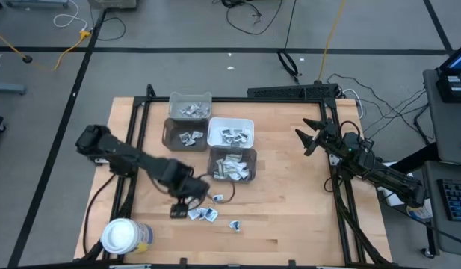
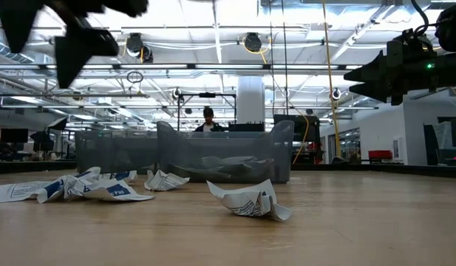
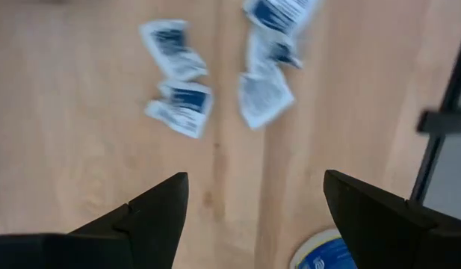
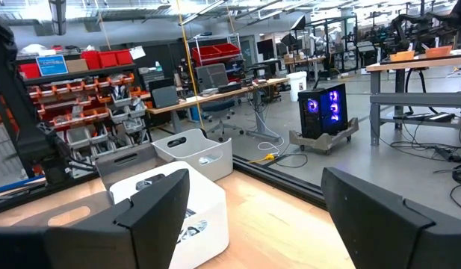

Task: Pick & Place First Aid Supplies
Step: Put the blue alcohol pad into the left black bin

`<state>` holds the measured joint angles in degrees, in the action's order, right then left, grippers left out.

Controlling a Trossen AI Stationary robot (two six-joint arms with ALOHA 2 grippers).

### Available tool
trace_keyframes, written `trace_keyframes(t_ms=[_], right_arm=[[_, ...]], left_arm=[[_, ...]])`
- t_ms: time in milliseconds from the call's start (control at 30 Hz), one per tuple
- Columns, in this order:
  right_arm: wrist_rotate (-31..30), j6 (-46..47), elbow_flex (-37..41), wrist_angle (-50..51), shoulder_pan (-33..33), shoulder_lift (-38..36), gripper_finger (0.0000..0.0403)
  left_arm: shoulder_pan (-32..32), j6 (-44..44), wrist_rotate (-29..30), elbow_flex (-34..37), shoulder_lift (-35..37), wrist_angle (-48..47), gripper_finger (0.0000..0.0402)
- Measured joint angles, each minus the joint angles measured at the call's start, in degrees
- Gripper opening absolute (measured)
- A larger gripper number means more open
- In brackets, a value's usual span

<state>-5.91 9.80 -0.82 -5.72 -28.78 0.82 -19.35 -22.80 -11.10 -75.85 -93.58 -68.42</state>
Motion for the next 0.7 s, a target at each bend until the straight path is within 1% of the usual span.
trace_keyframes(t_ms=[100, 200, 333, 500, 700], right_arm=[[0.0, 0.0, 0.0, 0.0, 0.0, 0.0, 0.0297], [0.0, 0.0, 0.0, 0.0, 0.0, 0.0, 0.0297], [0.0, 0.0, 0.0, 0.0, 0.0, 0.0, 0.0297], [0.0, 0.0, 0.0, 0.0, 0.0, 0.0, 0.0297], [0.0, 0.0, 0.0, 0.0, 0.0, 0.0, 0.0297]], left_arm=[[-3.3, 1.5, 2.4, 0.0, 0.0, 1.6, 0.0307], [-4.5, 3.1, 5.1, 0.0, -0.1, 4.5, 0.0298], [-5.4, 1.8, 6.6, 0.0, -2.8, 7.4, 0.0284], [-6.0, 1.7, 6.6, 0.0, -6.3, 8.8, 0.0274], [-6.7, 1.7, 6.3, 0.0, -11.7, 8.8, 0.0285]])
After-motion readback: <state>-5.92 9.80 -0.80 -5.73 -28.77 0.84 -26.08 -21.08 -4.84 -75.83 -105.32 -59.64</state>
